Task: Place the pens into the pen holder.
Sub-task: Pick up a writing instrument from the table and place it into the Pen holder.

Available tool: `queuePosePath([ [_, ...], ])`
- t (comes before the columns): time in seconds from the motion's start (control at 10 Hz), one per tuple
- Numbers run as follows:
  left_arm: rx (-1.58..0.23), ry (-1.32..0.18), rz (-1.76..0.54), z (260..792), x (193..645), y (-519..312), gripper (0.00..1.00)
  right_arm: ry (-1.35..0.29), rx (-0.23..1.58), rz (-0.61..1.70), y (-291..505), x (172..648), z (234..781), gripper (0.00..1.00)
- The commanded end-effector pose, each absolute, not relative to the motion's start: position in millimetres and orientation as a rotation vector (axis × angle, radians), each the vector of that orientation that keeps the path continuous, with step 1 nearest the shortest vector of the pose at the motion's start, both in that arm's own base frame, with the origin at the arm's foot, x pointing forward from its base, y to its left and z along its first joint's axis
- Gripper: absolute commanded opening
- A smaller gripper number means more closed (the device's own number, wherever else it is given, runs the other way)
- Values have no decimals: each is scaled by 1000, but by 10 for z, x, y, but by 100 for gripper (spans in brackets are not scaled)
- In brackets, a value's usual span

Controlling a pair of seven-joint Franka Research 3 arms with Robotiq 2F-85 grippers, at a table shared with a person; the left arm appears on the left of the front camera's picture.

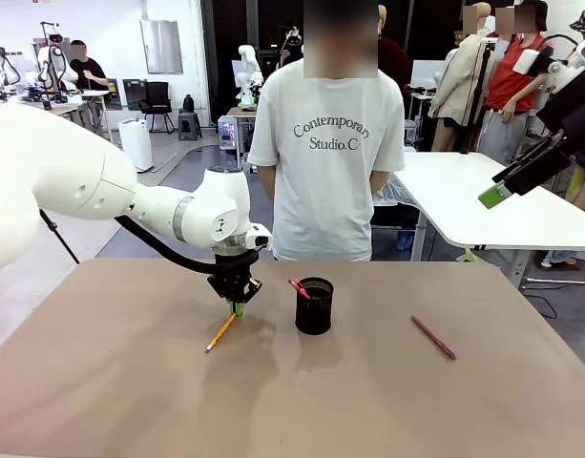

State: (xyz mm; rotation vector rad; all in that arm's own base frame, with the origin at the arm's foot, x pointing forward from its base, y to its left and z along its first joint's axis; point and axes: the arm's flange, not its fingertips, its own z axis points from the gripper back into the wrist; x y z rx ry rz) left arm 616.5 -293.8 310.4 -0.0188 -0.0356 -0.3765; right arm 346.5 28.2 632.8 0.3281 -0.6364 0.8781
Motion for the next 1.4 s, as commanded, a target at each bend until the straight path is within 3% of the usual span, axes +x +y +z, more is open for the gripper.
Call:
queuePosePath([
  [0.0, -201, 54, -404, 3227, 6086, -2717, 0, -643, 345, 881, 278, 3457, 6335, 100],
  [0.4, -547, -34, -576, 3899, 5856, -2237, 0, -643, 345, 881, 278, 3457, 6335, 100],
  [0.9, -1109, -553, -843, 4539, 5413, -2066, 0, -643, 345, 881, 278, 3457, 6335, 100],
  [1.1, -1189, -800, -1110, 4568, 5312, -1829, 0, -643, 345, 881, 278, 3457, 6335, 100],
  [1.3, -1196, -920, -1318, 4632, 5189, -1728, 0, -643, 345, 881, 278, 3457, 6335, 100],
])
